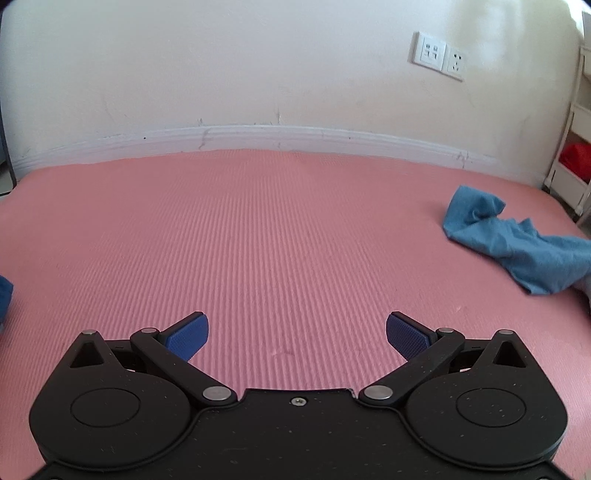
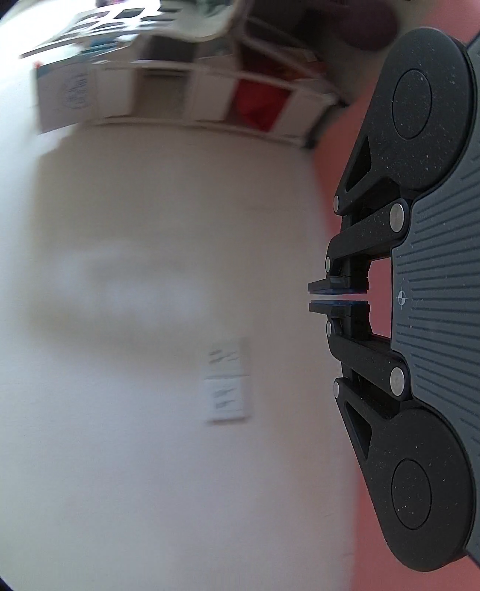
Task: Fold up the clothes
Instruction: 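Grasp the blue towel with the right gripper and lift it from the pile, then carry the blue towel with the right gripper and drop it onto the mat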
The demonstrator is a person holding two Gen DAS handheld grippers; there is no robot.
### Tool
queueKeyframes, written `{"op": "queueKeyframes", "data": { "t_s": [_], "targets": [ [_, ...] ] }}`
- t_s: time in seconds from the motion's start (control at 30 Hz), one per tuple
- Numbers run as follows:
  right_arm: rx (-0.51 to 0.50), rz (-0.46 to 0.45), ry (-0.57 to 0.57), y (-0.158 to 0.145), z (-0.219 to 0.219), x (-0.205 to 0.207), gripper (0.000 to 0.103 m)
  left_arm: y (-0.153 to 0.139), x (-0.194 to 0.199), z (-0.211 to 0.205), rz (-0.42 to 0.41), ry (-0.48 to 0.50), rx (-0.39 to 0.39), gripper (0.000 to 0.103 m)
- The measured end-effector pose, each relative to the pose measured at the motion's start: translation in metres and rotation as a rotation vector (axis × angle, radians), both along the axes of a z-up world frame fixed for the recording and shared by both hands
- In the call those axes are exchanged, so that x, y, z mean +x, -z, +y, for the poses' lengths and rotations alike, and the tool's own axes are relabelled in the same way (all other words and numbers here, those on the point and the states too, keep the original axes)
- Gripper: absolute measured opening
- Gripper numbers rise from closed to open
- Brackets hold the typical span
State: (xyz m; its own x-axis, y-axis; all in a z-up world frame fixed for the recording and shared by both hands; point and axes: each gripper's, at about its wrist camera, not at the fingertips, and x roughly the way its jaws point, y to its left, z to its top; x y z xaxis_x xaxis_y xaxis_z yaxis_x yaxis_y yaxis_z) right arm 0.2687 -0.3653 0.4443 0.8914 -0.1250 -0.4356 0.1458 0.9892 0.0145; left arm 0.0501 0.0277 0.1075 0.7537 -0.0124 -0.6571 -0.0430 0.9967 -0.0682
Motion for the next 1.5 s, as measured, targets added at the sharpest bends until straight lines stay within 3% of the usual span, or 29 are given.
{"op": "queueKeyframes", "data": {
  "t_s": [0.13,0.17,0.2,0.23,0.4,0.57,0.63,0.7,0.77,0.87,1.07,1.23,1.37,1.5],
  "targets": [
    [0.082,0.187,0.126,0.079,-0.035,-0.029,0.009,0.004,-0.003,0.001,0.019,-0.021,0.008,0.102],
    [0.094,0.229,0.152,0.098,-0.041,-0.037,0.013,0.004,-0.003,0.0,0.025,-0.025,0.014,0.102],
    [0.106,0.271,0.178,0.117,-0.048,-0.045,0.026,0.004,-0.001,-0.001,0.033,-0.024,0.019,0.102],
    [0.12,0.294,0.195,0.13,-0.05,-0.05,0.033,0.004,0.0,-0.002,0.037,-0.02,0.021,0.102],
    [0.237,0.317,0.244,0.168,-0.053,-0.053,0.058,0.008,0.005,-0.015,0.048,0.018,0.045,0.102],
    [0.342,0.291,0.3,0.19,-0.071,-0.044,0.07,0.011,0.018,-0.019,0.077,0.01,0.022,0.102],
    [0.343,0.324,0.33,0.2,-0.076,-0.033,0.066,0.011,0.023,-0.018,0.093,0.008,0.015,0.102],
    [0.344,0.312,0.341,0.199,-0.075,-0.026,0.019,0.007,0.03,-0.018,0.1,0.032,0.029,0.102],
    [0.345,0.292,0.349,0.195,-0.074,-0.019,0.006,0.001,0.036,-0.018,0.098,0.063,0.052,0.102],
    [0.329,0.237,0.346,0.181,-0.07,-0.009,0.004,-0.013,0.048,-0.015,0.094,0.131,0.112,0.102],
    [0.209,-0.054,0.238,0.073,-0.036,0.003,0.004,-0.038,0.06,0.005,0.089,0.256,0.276,0.102],
    [0.169,-0.23,0.055,0.004,0.022,-0.015,0.004,-0.045,0.053,0.041,-0.035,0.201,0.242,0.102],
    [0.118,-0.169,-0.12,0.003,0.082,-0.039,0.004,-0.029,0.052,0.068,-0.042,0.122,0.158,0.102],
    [0.087,0.06,-0.285,0.061,0.157,-0.06,0.004,-0.015,0.048,0.093,-0.04,0.107,0.114,0.102]
  ]
}}
